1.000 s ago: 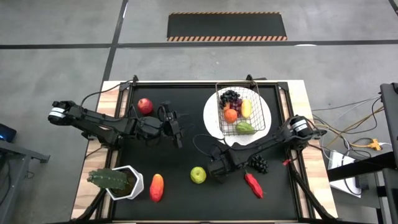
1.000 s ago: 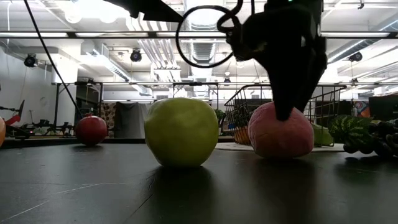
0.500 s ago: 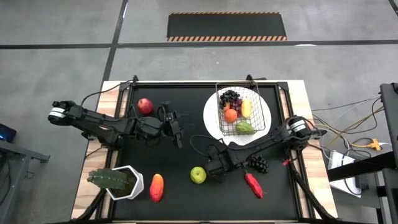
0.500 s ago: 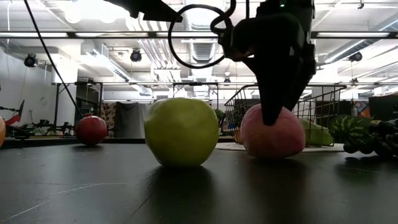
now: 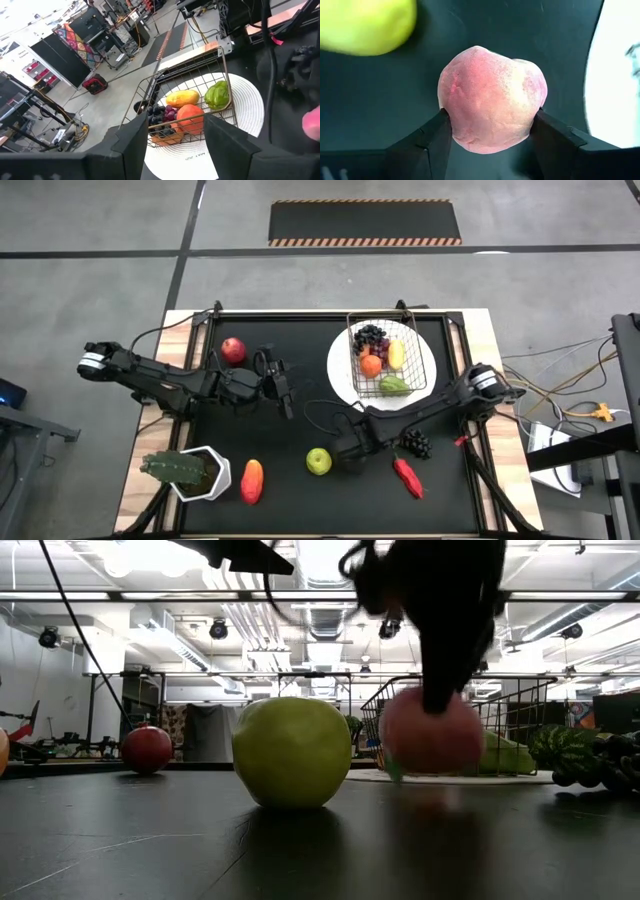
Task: Build produce basket
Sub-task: Put the pink peach into the wire basket
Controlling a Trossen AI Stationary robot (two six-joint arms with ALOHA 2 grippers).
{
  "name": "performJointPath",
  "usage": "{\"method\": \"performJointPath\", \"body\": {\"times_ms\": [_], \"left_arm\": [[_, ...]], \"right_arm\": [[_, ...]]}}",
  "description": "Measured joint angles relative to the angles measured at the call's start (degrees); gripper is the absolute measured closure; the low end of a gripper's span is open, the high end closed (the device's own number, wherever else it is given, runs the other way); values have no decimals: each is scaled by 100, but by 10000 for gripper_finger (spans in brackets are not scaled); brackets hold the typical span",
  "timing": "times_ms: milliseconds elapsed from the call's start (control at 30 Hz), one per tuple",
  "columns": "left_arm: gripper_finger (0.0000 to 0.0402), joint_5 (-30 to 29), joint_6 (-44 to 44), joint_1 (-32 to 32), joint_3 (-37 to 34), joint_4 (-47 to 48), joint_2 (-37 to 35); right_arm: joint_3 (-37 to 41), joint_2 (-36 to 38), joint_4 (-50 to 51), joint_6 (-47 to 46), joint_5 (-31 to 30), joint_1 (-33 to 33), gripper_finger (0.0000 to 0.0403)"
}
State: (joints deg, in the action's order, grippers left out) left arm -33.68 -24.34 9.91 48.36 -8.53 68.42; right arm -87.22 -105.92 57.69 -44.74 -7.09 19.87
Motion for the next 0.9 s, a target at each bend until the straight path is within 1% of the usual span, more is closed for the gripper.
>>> {"method": "performJointPath", "body": {"times_ms": [133,233,333,400,467,567,633,700,767,833,900], "left_arm": [[228,1,0,0,0,-5,0],[228,1,0,0,0,-7,2],[228,1,0,0,0,-12,2],[228,1,0,0,0,-15,2],[228,1,0,0,-2,-32,1],[228,0,0,0,-2,-48,2],[228,1,-2,0,-2,-50,0],[228,1,-2,-5,-2,-62,2],[228,1,-1,-4,-2,-95,2],[228,1,-2,-4,-2,-134,2],[228,0,-2,-4,-2,-141,2]], "right_arm": [[-2,385,2,710,-24,56,190],[-2,704,-117,1482,-93,133,187],[91,1103,-610,2407,-475,322,185],[359,1447,-1283,3111,-531,459,185],[770,1806,-2211,3641,-584,542,184],[1571,2405,-3706,4174,-655,534,183],[2171,2740,-4781,4545,-900,475,183],[2774,2984,-5862,4899,-1423,405,183],[3305,3184,-6819,5145,-2309,307,182],[3678,3342,-7410,5217,-3567,157,182],[3904,3492,-7478,4996,-4967,-24,182]]}}
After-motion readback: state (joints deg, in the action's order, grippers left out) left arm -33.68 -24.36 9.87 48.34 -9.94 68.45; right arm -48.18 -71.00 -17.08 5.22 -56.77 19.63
